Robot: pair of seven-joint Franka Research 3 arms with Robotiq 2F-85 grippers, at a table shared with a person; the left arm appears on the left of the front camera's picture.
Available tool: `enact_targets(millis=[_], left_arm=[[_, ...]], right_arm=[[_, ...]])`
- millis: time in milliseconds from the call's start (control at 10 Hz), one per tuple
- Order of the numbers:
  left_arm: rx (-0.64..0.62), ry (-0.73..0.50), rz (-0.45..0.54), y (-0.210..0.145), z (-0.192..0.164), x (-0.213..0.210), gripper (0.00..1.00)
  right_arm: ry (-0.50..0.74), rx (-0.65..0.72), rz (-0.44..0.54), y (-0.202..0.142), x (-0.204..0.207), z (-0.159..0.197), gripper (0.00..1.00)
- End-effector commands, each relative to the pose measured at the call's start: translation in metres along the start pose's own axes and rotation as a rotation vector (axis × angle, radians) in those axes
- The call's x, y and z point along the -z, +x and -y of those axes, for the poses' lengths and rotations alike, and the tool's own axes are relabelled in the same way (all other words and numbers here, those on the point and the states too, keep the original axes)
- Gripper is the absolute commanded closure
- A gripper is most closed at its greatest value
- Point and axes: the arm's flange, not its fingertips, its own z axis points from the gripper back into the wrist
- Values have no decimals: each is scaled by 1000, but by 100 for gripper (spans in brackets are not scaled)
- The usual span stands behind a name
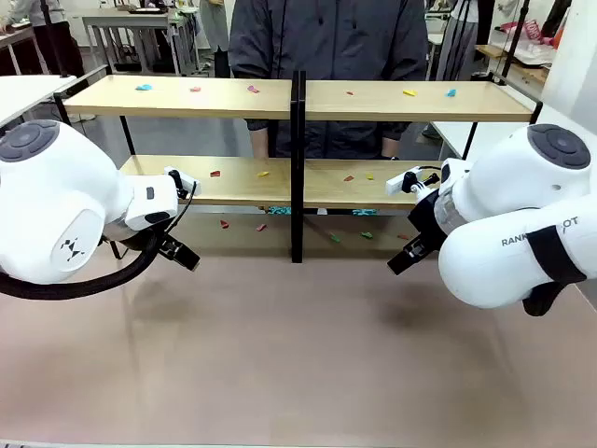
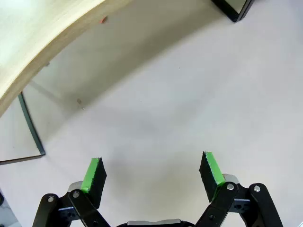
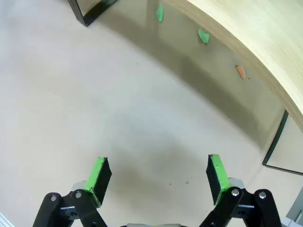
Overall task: Clean the shelves.
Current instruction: Pick up the Duster when the human hands it over.
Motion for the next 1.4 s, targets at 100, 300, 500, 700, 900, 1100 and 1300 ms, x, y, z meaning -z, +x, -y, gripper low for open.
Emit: enact_targets(millis=[100, 300, 500, 700, 900, 1100, 1300], left_arm=[[0, 0, 0, 0, 0, 0, 0], [0, 0, 0, 0, 0, 0, 0], [0, 0, 0, 0, 0, 0, 0], [0, 0, 0, 0, 0, 0, 0], [0, 0, 0, 0, 0, 0, 0], [0, 0, 0, 0, 0, 0, 0], [-1, 0, 0, 0, 0, 0, 0]], right_arm=[[0, 0, 0, 0, 0, 0, 0], [0, 0, 0, 0, 0, 0, 0], [0, 0, 0, 0, 0, 0, 0], [0, 0, 0, 0, 0, 0, 0], [0, 0, 0, 0, 0, 0, 0], [0, 0, 0, 0, 0, 0, 0], [0, -1, 0, 0, 0, 0, 0]])
